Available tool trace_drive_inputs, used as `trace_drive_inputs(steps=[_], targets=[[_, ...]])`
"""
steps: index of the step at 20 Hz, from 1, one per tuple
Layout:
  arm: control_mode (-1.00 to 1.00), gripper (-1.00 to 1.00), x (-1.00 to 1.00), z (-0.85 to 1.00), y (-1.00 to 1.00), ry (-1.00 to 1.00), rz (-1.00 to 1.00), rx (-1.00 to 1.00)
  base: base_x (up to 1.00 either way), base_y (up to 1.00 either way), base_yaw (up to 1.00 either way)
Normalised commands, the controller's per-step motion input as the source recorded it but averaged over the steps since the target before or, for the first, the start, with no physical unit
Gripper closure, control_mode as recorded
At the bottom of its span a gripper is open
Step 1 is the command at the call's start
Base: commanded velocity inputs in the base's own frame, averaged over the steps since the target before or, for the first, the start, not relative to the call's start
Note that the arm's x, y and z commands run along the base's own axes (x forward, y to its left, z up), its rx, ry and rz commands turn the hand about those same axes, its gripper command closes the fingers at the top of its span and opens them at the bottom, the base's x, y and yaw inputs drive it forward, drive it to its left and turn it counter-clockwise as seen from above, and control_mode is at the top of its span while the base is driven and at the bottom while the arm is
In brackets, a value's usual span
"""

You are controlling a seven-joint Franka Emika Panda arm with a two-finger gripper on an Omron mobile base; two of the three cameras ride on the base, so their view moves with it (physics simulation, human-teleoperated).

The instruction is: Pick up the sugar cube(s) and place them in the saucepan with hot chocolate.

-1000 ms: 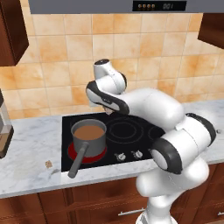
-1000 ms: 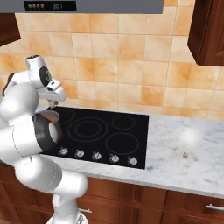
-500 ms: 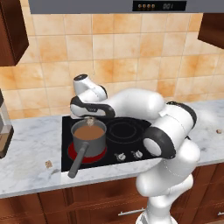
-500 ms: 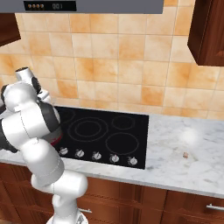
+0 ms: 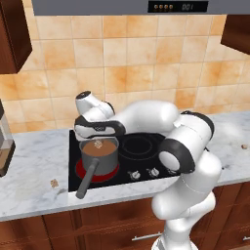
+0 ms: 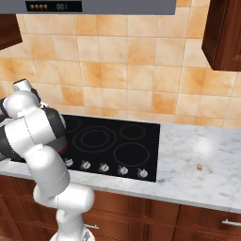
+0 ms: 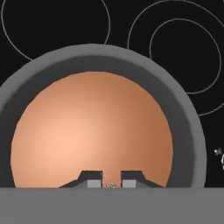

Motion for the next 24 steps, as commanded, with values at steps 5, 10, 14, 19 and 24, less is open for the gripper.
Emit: trace_drive_inputs(steps=[5, 10, 14, 19, 24], targets=[[-1.00, 1.00, 0.00, -0.03, 0.00, -0.02, 0.00, 0.00, 0.00, 0.00, 0.00], [-1.00, -1.00, 0.00, 0.00, 0.00, -0.02, 0.00, 0.00, 0.00, 0.00, 0.00], [-1.00, -1.00, 0.00, 0.00, -0.01, -0.03, 0.00, 0.00, 0.00, 0.00, 0.00], [-1.00, -1.00, 0.00, 0.02, -0.12, -0.02, 0.00, 0.00, 0.00, 0.00, 0.00], [-1.00, -1.00, -0.12, 0.48, -0.89, -0.07, 0.00, 0.00, 0.00, 0.00, 0.00]])
